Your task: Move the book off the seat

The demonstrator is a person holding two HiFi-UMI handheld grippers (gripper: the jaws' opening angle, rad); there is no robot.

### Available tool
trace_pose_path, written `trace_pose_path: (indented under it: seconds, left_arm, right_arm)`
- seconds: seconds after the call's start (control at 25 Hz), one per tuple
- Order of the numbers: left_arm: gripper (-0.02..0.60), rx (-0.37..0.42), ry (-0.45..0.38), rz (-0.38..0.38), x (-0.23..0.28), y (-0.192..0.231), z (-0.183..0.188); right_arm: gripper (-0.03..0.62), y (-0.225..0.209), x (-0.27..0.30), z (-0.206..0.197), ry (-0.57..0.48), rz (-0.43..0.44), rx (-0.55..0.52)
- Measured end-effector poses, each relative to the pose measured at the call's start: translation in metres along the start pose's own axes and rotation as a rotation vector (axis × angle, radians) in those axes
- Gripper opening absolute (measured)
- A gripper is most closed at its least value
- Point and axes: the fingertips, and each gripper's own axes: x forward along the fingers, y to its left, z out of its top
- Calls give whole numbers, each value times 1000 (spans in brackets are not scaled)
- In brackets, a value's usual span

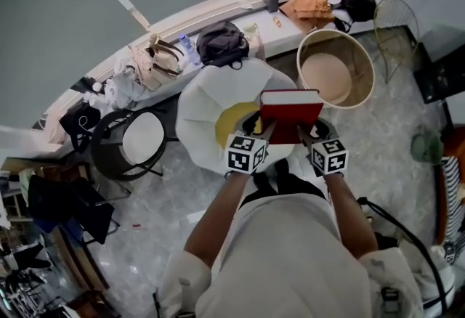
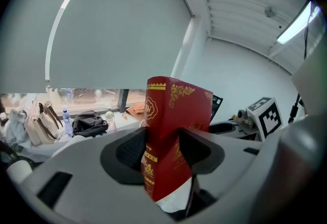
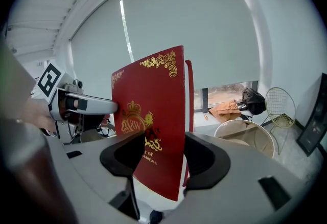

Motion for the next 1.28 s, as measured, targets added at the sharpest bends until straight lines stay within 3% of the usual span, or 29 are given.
trace_pose_path:
  seconds: [0.28,0.56,1.28]
  left_arm:
    - [196,53,34,-73,25,-33,3]
    - [196,85,69,-117,72,-80,2]
    - [196,40,99,-125,249,-156,-10]
  right_arm:
    - [258,-29,-27,-11,-26,-72,56]
    - [258,-84,-54,-26,-25,-115,91]
    - [258,-273,-54,-58,45,-78,116]
